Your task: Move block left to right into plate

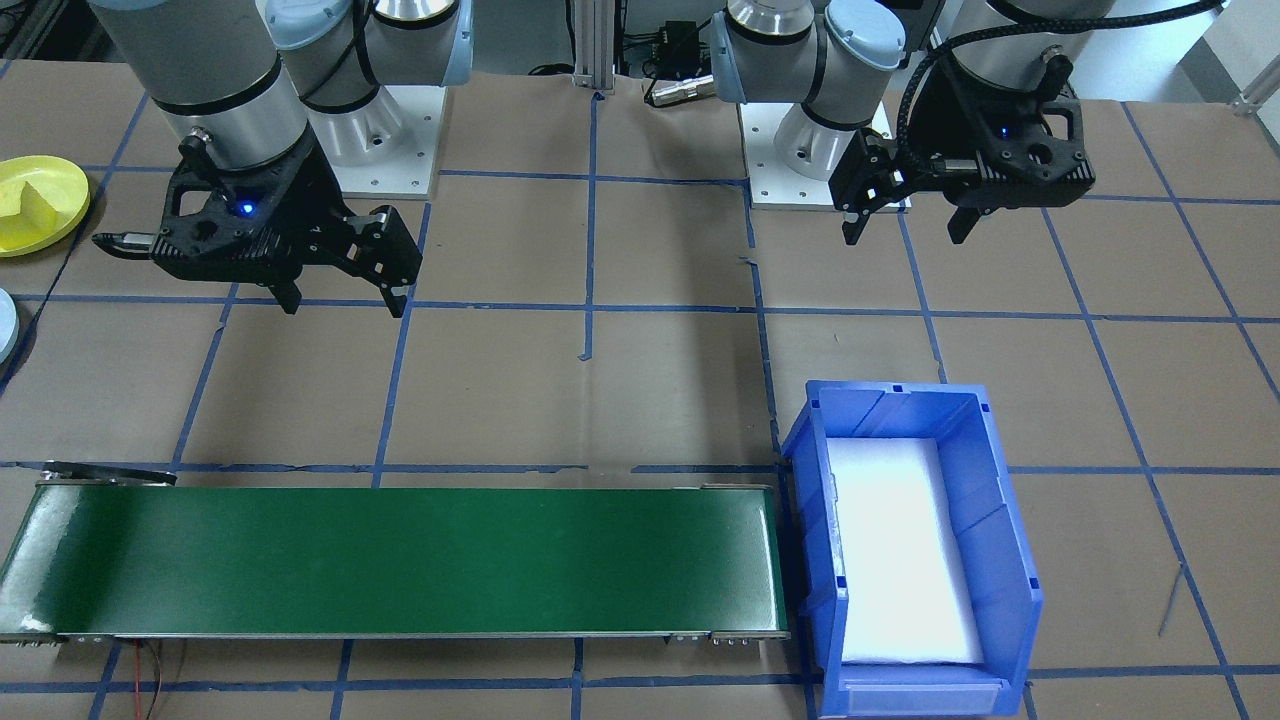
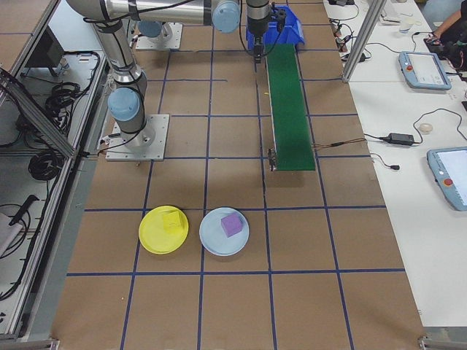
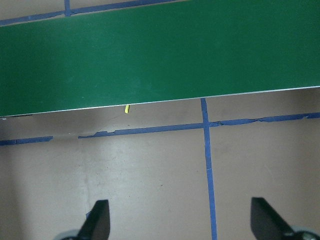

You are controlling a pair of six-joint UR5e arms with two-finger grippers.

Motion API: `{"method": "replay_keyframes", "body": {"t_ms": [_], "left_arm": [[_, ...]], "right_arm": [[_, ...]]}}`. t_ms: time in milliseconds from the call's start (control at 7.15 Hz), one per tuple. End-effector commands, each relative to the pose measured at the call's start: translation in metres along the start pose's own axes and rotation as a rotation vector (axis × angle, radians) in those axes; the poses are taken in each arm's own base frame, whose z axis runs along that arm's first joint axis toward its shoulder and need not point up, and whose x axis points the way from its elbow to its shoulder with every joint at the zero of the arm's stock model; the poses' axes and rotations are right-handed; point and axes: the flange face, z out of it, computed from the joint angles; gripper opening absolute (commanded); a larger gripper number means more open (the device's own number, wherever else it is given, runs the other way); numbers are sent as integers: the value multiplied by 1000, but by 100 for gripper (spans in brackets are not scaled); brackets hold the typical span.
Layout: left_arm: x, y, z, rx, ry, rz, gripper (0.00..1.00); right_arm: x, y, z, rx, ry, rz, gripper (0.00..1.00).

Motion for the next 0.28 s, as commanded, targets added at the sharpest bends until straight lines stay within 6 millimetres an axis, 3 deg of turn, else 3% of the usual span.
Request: {"method": "replay_keyframes", "body": {"t_ms": [0,140], "left_arm": [[0,0,-1,1,-1,-1,100],[0,0,0,0,0,-2,100]], "right_arm": [[3,-1,1,1,11,-8,100],[2,-1,2,-1,-4,-11,100]]}}
